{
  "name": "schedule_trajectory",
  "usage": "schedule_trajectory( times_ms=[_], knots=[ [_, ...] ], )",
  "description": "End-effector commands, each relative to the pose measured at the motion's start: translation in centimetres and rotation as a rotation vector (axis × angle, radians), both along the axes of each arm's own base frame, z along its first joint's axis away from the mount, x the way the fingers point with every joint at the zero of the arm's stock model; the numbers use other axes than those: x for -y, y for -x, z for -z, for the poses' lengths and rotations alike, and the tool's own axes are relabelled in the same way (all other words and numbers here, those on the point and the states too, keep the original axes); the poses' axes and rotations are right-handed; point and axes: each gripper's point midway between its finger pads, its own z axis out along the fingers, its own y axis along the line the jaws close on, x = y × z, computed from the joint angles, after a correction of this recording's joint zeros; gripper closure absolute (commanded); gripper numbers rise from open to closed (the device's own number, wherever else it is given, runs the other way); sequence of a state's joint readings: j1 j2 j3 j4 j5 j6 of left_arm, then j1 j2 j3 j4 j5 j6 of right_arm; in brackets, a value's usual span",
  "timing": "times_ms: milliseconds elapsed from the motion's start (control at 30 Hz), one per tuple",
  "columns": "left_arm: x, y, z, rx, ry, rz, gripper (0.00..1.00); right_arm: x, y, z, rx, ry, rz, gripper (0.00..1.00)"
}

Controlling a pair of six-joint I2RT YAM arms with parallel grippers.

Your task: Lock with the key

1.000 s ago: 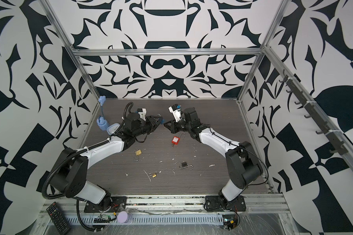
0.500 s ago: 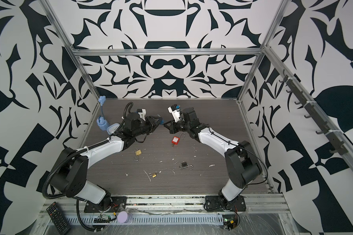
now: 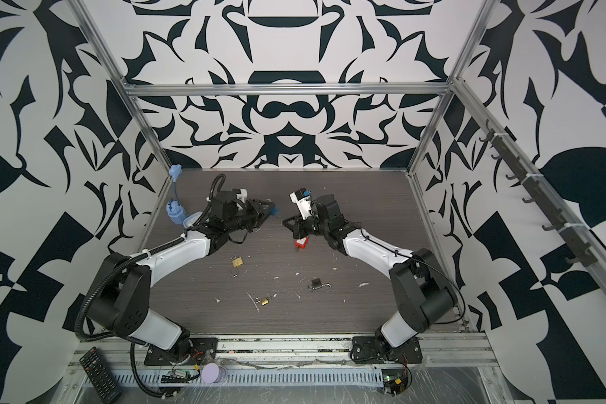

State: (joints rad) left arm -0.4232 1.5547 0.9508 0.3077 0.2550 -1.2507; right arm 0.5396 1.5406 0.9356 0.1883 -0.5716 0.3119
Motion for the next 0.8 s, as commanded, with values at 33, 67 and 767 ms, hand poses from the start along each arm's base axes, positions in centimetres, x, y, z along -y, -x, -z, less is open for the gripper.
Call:
schedule_trajectory(
  times_ms=[33,67,767],
  knots=[
    [-5.8,-5.1,-4.8,0.142,-0.024,-0.221,1.0,0.2,3.0,-0.2,-0.035,-0.007,-0.066,1.0],
    [-5.9,-5.2,-4.9,0.144,-0.045,-0.218,1.0,0.2,3.1,-0.2,-0.032,-0.007,-0.064,1.0],
    [-3.1,5.3,9.7,-0.14,-0.869,0.398,1.0,0.5,1.1,2.1,-0.133,0.07,0.028,1.0]
  ],
)
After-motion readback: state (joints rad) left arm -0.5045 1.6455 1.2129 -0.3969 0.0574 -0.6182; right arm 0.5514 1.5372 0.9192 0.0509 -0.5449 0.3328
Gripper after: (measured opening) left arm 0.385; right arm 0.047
